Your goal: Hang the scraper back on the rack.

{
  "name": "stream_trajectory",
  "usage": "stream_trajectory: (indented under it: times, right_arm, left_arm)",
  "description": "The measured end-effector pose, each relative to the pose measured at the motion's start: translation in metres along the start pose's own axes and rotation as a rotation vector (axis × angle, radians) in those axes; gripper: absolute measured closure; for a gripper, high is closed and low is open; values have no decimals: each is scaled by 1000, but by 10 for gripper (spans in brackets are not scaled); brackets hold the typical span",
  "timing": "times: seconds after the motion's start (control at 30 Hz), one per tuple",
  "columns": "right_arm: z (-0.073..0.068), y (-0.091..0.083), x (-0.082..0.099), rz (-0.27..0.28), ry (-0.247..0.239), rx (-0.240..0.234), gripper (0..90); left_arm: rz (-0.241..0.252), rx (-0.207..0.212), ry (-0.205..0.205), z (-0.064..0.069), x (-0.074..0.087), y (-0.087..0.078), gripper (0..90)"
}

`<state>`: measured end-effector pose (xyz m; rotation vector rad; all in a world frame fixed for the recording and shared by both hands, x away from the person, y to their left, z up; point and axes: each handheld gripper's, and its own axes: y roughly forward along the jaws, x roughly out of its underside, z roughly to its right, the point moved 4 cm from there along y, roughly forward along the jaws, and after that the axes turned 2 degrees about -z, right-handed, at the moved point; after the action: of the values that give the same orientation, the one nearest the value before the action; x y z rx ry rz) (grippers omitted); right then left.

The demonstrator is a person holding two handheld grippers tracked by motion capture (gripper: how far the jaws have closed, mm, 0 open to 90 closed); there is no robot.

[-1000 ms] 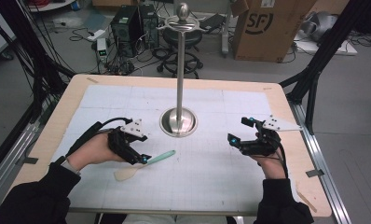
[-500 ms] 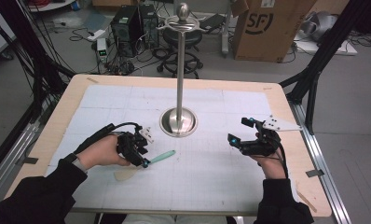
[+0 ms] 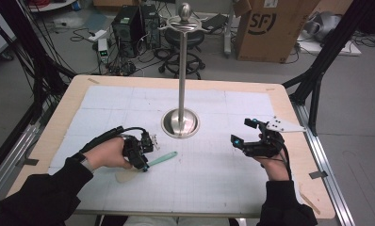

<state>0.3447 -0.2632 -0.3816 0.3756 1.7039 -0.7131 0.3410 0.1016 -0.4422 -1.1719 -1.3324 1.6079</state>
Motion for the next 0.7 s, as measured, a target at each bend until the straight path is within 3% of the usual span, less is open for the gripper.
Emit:
stream_trajectory:
  times: [0.47,0.7]
  right_arm:
    - [0,1,0,-1,3,0,65]
    - [-1,0,0,-2,2,-1,65]
  left_arm:
    - [-106,-30,-29,2,-7,4,792]
    - [-73,-50,-8,5,-5,4,807]
